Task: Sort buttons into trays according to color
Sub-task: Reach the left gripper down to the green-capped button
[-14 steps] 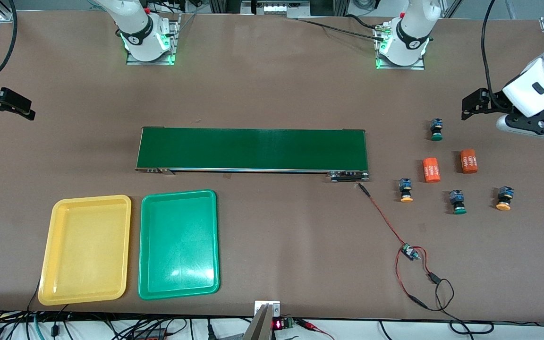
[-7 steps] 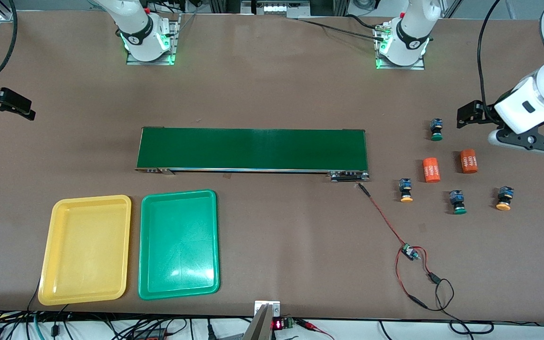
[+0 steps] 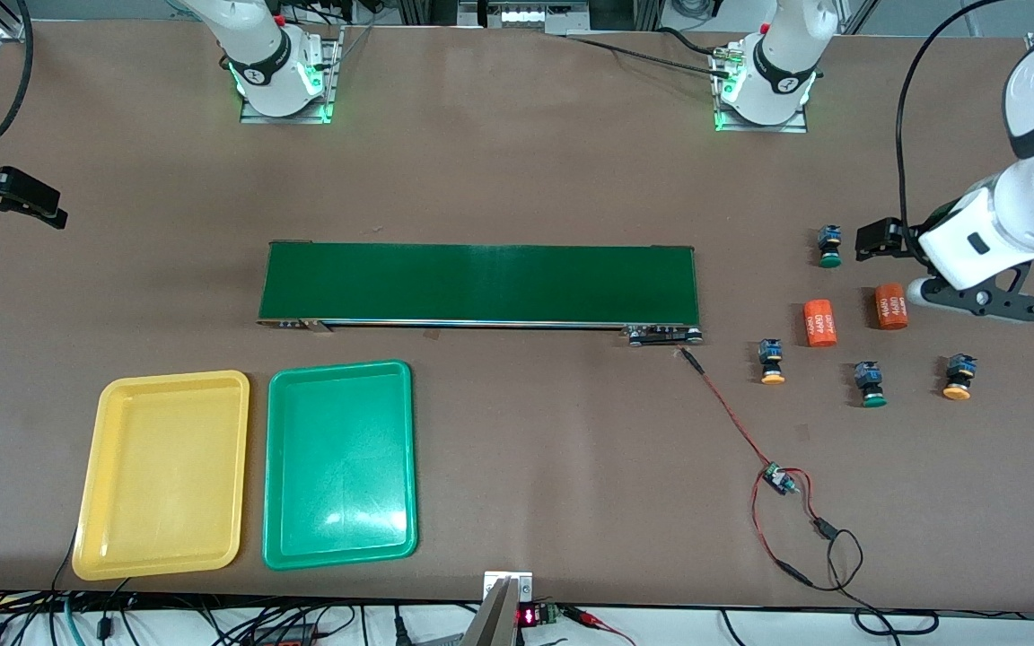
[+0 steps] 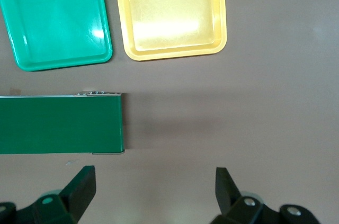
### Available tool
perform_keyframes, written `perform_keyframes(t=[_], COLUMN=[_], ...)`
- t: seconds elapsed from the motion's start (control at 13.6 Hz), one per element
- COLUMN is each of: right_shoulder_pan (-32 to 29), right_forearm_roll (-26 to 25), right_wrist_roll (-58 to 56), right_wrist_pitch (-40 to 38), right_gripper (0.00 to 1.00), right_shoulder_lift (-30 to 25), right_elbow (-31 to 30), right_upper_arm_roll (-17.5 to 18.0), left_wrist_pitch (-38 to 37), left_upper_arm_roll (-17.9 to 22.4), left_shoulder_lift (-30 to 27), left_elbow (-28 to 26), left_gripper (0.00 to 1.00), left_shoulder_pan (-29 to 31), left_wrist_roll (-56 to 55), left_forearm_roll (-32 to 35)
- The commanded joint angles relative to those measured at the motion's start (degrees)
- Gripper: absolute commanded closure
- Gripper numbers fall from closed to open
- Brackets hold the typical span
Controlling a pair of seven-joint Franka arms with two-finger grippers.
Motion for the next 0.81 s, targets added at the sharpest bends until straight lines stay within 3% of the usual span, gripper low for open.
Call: perform_keyframes(t=[0.0, 0.37, 0.59, 0.74], right_shoulder_pan=[-0.4, -0.4, -0.4, -0.2], right_forearm_roll=[0.7, 0.7, 0.7, 0.7], right_wrist_roll=[-0.2, -0.2, -0.2, -0.2], right_wrist_pitch=[0.9, 0.9, 0.9, 0.9], right_gripper=[0.00, 0.00, 0.00, 0.00], right_shoulder_lift=[-1.4, -1.4, -1.4, -1.4], right_elbow=[-1.6, -1.6, -1.6, -1.6], right_upper_arm_roll=[0.1, 0.1, 0.1, 0.1], left_wrist_pitch=[2.8, 20.8, 27.5, 36.8], left_upper_arm_roll=[0.0, 0.6, 0.5, 0.6], left_shoulder_lift=[3.6, 7.0, 13.2, 17.5], left_elbow=[1.2, -7.9, -8.9, -10.8], left_gripper=[0.00, 0.00, 0.00, 0.00], left_shoulder_pan=[0.1, 2.6, 7.0, 7.6], left_wrist_roll=[0.2, -0.1, 0.7, 0.8], left_forearm_roll=[0.6, 1.4, 1.4, 1.7])
